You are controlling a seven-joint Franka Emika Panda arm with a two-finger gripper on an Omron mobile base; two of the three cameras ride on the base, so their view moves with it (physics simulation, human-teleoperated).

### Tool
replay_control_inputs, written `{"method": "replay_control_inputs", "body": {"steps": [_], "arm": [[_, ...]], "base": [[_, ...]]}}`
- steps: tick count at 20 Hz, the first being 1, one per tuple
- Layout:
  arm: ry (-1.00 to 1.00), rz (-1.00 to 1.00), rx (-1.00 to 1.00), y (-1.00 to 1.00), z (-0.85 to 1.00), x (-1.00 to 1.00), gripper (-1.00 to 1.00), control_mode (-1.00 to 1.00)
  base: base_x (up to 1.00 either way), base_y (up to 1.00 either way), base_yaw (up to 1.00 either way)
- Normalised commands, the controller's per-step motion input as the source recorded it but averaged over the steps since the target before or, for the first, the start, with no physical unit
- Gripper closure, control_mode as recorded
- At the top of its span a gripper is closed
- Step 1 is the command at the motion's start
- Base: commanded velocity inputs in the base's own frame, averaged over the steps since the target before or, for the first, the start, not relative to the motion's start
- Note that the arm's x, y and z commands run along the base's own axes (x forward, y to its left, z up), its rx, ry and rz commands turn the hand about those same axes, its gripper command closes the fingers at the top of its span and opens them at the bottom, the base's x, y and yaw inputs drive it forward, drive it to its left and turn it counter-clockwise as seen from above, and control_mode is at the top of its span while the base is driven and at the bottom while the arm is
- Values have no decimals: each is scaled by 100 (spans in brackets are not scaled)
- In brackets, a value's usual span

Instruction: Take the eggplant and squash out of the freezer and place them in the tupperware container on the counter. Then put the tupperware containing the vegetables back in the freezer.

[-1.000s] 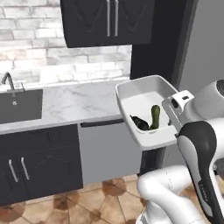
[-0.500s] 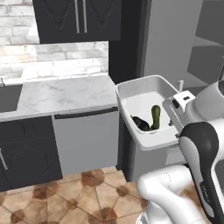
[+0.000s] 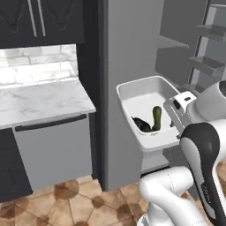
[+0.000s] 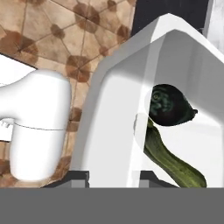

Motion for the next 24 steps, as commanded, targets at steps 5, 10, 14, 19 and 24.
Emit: {"method": "replay_control_inputs", "body": {"steps": [5,10,14,19,24], "arm": [[0,0,0,0,0,0,100,100],[0,0,0,0,0,0,100,100],[0,0,0,0,0,0,100,100],[0,0,0,0,0,0,100,100],[0,0,0,0,0,0,100,100]], "base": [[68,-46,-20],[73,-44,-18],[47,-47,-16],[27,-40,-12],[28,-17,-5]]}}
